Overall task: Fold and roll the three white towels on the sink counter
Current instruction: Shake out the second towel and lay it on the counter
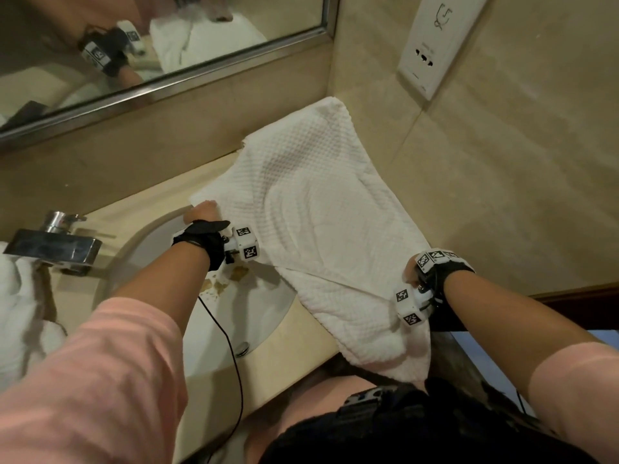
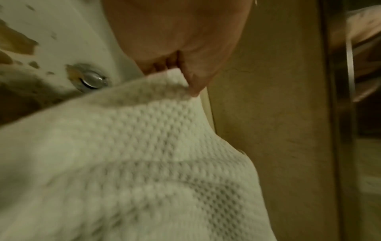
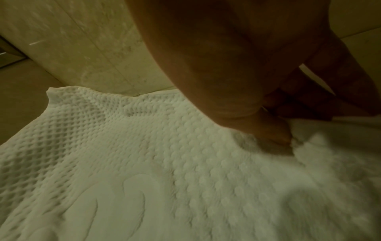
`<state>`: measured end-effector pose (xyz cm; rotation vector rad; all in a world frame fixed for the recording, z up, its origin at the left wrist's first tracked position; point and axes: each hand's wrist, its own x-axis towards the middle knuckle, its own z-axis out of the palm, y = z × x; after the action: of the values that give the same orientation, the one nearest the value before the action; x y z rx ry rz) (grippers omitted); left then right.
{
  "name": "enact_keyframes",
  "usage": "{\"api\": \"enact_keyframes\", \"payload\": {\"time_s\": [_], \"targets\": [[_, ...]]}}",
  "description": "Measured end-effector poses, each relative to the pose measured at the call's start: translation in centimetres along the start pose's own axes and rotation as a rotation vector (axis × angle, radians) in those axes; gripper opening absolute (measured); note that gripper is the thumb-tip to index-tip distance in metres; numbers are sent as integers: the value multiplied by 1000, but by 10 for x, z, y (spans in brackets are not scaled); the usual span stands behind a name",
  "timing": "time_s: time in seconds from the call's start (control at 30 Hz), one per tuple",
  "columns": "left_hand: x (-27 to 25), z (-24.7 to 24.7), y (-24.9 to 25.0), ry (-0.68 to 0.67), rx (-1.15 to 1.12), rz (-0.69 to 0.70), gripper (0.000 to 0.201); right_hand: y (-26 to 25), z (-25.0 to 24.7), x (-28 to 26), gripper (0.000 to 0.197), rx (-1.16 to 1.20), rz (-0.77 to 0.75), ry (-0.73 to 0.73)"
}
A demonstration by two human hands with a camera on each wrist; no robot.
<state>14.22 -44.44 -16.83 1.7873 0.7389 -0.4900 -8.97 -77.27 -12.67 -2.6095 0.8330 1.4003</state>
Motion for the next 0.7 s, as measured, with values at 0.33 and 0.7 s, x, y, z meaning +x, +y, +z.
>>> {"api": "enact_keyframes", "payload": {"time_s": [0.33,0.7], "targets": [[-76,50,98,170,-434,575,12,7,2,3,22,136,-11,-32],[-83,207,154,-435,143,604,35,30,34,44,38,183,48,-45]]}}
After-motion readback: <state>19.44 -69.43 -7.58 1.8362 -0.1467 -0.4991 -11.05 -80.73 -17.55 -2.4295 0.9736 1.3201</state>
